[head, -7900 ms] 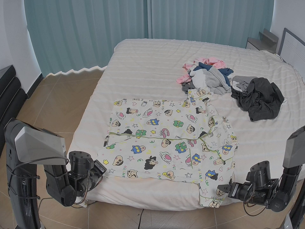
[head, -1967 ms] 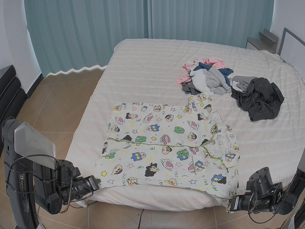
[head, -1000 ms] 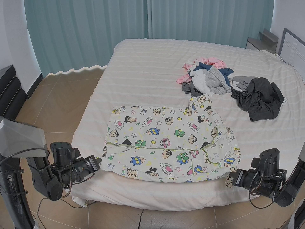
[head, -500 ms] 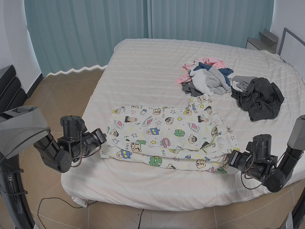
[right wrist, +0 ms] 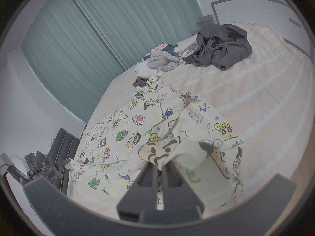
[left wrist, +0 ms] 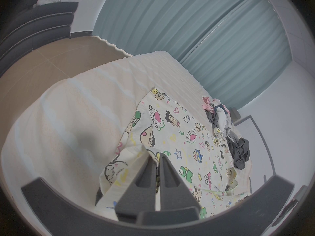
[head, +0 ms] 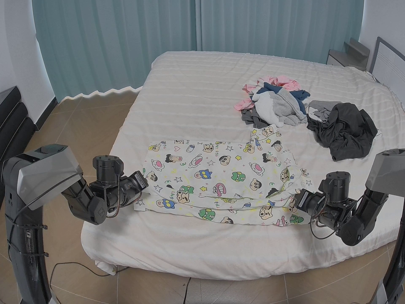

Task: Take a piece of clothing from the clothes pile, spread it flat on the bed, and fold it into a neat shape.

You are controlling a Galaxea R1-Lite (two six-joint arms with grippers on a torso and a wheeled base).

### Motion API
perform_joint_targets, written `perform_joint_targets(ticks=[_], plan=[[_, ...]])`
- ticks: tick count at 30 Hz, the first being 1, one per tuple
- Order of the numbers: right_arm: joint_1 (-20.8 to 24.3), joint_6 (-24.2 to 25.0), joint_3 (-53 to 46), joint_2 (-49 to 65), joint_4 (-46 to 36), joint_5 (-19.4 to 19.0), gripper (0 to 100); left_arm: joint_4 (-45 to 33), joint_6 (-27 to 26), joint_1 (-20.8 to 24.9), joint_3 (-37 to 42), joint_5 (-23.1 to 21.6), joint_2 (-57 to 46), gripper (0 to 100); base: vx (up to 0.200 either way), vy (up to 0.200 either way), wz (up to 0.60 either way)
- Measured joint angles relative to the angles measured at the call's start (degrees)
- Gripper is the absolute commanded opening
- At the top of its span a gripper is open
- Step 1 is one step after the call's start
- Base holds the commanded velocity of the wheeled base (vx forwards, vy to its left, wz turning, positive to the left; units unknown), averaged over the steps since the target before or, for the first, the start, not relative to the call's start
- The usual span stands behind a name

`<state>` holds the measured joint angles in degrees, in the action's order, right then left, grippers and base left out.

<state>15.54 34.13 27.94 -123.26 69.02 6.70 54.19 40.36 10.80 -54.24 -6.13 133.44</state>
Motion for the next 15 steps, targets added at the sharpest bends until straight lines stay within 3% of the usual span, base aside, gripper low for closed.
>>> perform_joint_targets(ticks=[1, 8, 15], plan=[[0.0, 0.0, 0.2, -0.5, 0.6, -0.1, 100, 0.0, 0.6, 0.0, -0.3, 0.0, 0.2, 100, 0.0, 0.0, 0.0], [-1.6, 0.1, 0.9, -3.2, 3.9, -1.3, 100, 0.0, 2.4, 0.0, -1.6, 0.3, 0.9, 100, 0.0, 0.0, 0.0], [-3.8, 2.0, 0.9, -3.8, 4.7, -1.5, 100, 0.5, 3.2, -1.2, -2.6, 5.7, 1.0, 100, 0.0, 0.0, 0.0]])
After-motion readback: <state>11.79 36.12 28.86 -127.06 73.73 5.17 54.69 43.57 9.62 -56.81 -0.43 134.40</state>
